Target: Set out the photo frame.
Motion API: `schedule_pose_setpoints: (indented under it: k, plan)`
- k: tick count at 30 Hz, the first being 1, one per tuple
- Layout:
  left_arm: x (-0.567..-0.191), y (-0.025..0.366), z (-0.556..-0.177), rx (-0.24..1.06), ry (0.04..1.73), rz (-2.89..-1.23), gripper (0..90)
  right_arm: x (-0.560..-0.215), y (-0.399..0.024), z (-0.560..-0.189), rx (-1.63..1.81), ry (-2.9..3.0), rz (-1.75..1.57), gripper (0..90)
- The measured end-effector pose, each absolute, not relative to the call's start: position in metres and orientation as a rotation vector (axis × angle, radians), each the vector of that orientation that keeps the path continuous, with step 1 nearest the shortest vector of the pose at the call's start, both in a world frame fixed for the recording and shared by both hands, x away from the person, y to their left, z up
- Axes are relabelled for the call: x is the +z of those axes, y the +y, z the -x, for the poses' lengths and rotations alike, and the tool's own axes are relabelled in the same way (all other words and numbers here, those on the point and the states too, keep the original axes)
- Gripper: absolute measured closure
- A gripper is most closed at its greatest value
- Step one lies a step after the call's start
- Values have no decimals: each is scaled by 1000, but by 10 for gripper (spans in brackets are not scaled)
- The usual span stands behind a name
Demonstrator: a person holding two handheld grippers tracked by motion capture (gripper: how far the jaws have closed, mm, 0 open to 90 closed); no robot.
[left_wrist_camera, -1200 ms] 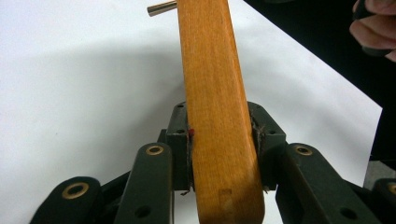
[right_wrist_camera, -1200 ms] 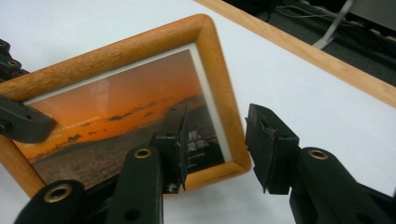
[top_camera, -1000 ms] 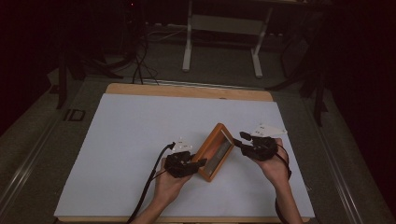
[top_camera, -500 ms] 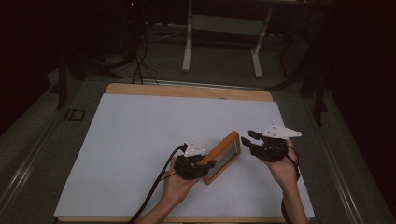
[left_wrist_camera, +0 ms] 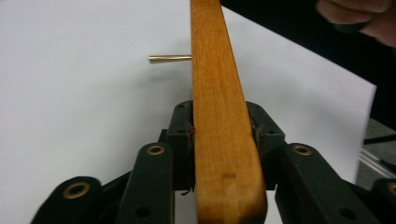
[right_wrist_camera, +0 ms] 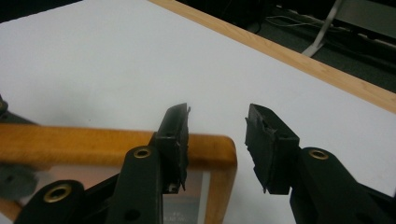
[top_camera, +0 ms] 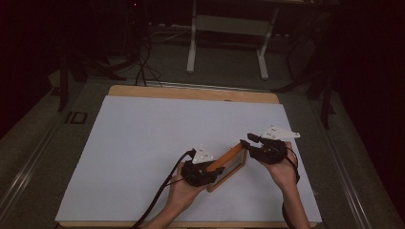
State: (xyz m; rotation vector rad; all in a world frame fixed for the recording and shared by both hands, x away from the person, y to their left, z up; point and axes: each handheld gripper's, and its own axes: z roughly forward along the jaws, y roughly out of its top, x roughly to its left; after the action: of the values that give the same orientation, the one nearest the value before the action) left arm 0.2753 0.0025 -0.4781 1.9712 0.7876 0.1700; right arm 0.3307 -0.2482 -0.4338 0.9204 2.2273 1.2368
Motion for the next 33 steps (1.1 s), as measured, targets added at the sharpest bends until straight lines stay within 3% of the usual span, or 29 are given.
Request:
schedule_pose_setpoints:
  k: [6,13,21,33]
  plan:
    - [-484,3,-267,149,744,-1965,535,-438,-247,-330,1207,2260,-916,589]
    - [-497,9,-261,169,761,-1966,536,-442,-250,-331,1199,2261,-932,591]
    - [-522,10,-262,136,762,-2019,569,-442,-249,-331,1198,2258,-930,588]
    - [-525,5,-263,245,714,-2072,689,-437,-254,-330,1215,2235,-929,583]
